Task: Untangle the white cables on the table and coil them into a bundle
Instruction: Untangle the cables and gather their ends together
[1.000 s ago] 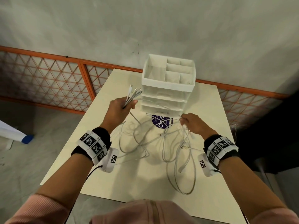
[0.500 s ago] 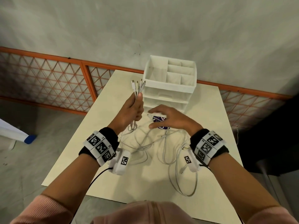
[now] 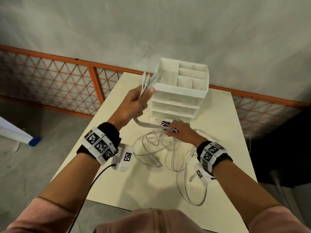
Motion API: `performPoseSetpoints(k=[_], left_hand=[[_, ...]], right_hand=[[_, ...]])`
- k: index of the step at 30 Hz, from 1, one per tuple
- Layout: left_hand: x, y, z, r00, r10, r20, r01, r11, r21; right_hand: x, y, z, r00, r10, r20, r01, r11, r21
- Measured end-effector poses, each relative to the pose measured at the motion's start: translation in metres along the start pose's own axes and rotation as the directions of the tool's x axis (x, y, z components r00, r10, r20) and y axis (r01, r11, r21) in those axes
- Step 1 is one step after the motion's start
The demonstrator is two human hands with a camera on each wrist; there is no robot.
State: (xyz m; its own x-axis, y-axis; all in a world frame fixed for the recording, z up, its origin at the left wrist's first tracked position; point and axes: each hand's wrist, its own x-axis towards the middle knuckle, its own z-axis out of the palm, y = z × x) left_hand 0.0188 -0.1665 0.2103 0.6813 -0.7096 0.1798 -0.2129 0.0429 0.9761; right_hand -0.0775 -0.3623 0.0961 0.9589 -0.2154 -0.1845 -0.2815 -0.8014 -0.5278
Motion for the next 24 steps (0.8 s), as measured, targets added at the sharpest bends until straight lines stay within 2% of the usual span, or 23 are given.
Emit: performPoseSetpoints(k=[3,5,8,12,15,18,21,24], left_hand=[[-0.001,-0.029,0.002,0.996,-0.037,0.087,0.003,0.931,0.365],[-0.003,-0.043,0.008,0.981,-0.138,0.135,0.065,0.894,0.444],[-0.001,-0.046,0.011,0.980,-0.143,0.136,0.065,0.883,0.465],[0.005,-0.028,0.008,0.995,0.075,0.059,-0.091,0.925,0.368],[0.009,-0.010,0.010,0.978,0.205,-0.024,-0.185,0.923,0.338],[0.010,-0.002,0.013,0.951,0.288,-0.109,-0.237,0.911,0.338],[0.010,-0.002,0.007,0.914,0.314,-0.258,-0.248,0.934,0.258],[0.011,-0.008,-0.001,0.878,0.299,-0.374,-0.217,0.944,0.247]], right_hand=[[-0.005,-0.015,-0.024,0.993,-0.063,-0.104,0.075,0.990,0.117],[-0.009,-0.034,-0.044,0.989,-0.083,-0.124,0.109,0.970,0.218],[-0.013,-0.058,-0.067,0.978,-0.144,-0.151,0.182,0.943,0.279],[-0.011,-0.055,-0.078,0.976,-0.128,-0.175,0.194,0.877,0.440],[-0.010,-0.050,-0.073,0.987,-0.141,-0.076,0.160,0.860,0.485],[-0.008,-0.048,-0.064,0.991,-0.130,0.038,0.097,0.878,0.469],[-0.008,-0.038,-0.057,0.989,-0.087,0.117,0.025,0.891,0.453],[-0.006,-0.022,-0.049,0.991,-0.024,0.130,-0.018,0.951,0.308]])
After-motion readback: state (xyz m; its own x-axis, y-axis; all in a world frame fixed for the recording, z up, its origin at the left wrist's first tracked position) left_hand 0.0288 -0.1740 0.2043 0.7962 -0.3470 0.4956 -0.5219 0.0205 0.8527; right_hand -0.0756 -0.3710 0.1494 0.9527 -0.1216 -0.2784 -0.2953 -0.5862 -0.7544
